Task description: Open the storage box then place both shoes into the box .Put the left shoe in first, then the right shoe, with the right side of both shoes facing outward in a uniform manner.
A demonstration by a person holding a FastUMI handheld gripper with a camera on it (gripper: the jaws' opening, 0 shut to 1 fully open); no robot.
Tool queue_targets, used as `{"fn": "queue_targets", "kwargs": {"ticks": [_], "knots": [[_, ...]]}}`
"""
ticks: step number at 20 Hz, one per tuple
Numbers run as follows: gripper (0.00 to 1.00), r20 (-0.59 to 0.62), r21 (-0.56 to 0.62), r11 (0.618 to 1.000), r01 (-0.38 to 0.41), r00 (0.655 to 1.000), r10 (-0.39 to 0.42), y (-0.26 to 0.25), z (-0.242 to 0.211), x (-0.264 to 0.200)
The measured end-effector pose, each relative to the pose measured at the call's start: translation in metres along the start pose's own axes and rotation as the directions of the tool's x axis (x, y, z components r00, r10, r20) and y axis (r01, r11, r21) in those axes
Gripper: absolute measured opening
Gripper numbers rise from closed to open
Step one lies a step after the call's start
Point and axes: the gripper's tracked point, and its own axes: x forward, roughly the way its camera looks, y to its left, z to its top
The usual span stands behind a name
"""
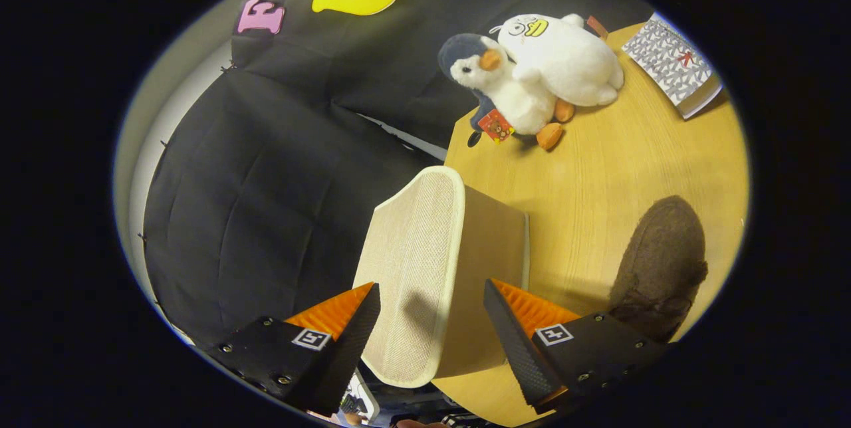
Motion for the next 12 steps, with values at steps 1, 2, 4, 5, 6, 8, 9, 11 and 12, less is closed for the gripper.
{"fn": "queue_targets", "kwargs": {"ticks": [1,2,4,5,6,8,9,11,12], "knots": [[0.96,-0.006,0.002,1.000,-0.001,1.000,0.001,0.001,-0.001,0.003],[0.95,-0.010,0.004,1.000,0.004,1.000,-0.004,-0.001,-0.001,0.005],[0.91,-0.018,0.004,1.000,0.009,1.000,-0.009,-0.002,-0.001,0.010],[0.85,-0.023,0.007,1.000,0.009,1.000,-0.009,-0.002,-0.003,0.010],[0.79,-0.032,0.017,1.000,0.011,0.999,-0.011,-0.002,-0.004,0.012],[0.69,-0.054,0.046,0.999,-0.011,0.998,0.013,0.002,-0.006,0.012],[0.54,-0.037,0.072,0.997,-0.019,0.999,0.022,0.005,-0.004,0.011],[0.39,-0.039,0.117,0.993,-0.025,0.999,0.030,0.004,0.001,0.008],[0.23,-0.056,0.130,0.990,-0.045,0.997,0.053,0.009,0.000,0.007]]}}
